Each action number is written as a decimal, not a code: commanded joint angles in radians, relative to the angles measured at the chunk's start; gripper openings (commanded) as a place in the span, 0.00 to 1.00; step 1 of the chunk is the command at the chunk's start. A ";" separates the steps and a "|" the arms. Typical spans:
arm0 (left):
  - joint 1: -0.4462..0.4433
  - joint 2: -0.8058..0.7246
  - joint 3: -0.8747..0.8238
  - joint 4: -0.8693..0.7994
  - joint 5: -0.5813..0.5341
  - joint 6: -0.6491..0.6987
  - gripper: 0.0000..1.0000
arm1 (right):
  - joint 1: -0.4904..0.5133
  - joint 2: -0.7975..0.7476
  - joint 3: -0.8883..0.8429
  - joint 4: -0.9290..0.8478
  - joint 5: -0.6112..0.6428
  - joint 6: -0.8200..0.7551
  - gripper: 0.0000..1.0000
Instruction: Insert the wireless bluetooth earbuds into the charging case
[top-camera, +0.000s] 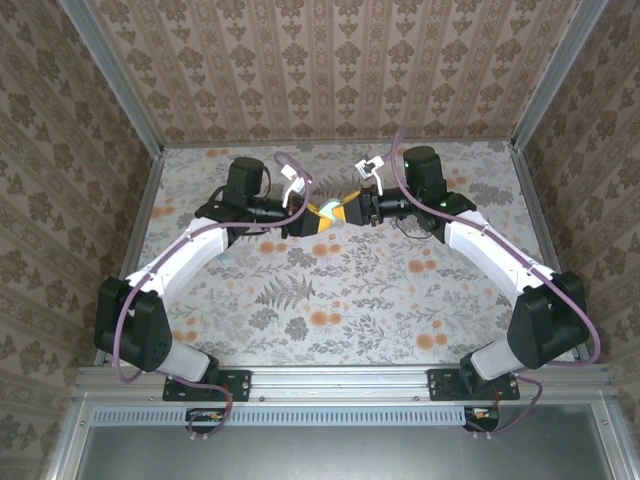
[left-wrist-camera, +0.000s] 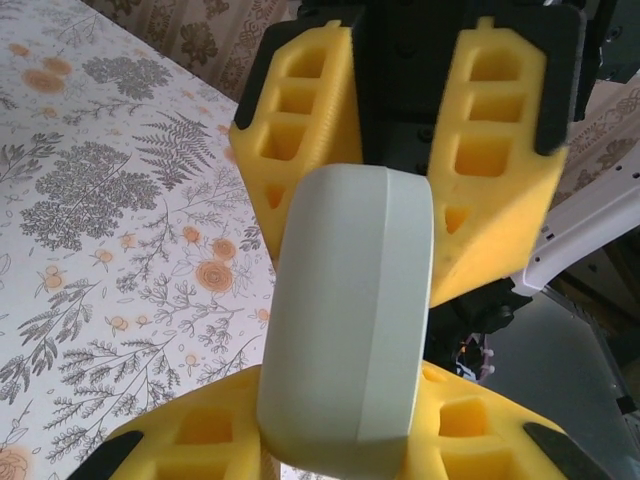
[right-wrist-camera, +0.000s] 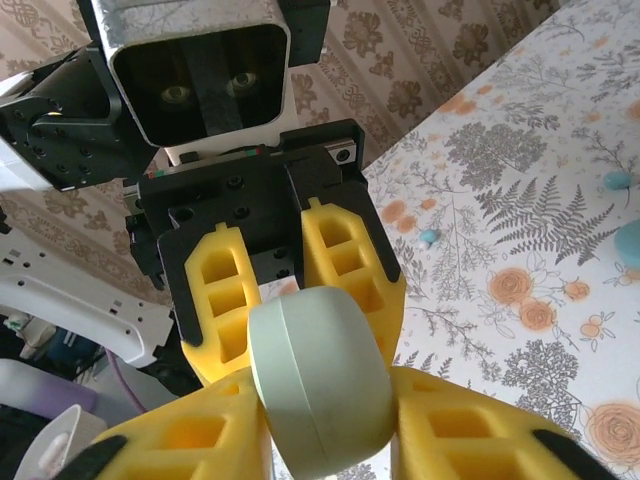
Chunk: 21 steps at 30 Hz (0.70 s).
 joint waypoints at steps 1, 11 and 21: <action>-0.004 0.004 0.034 -0.023 0.035 0.022 0.25 | 0.003 0.021 0.022 0.059 0.016 0.087 0.23; 0.093 -0.032 0.005 -0.041 -0.274 -0.012 1.00 | 0.021 0.030 -0.019 0.079 0.289 0.453 0.19; 0.108 -0.136 -0.136 -0.001 -0.716 -0.117 1.00 | 0.042 0.191 -0.063 0.008 0.443 0.619 0.20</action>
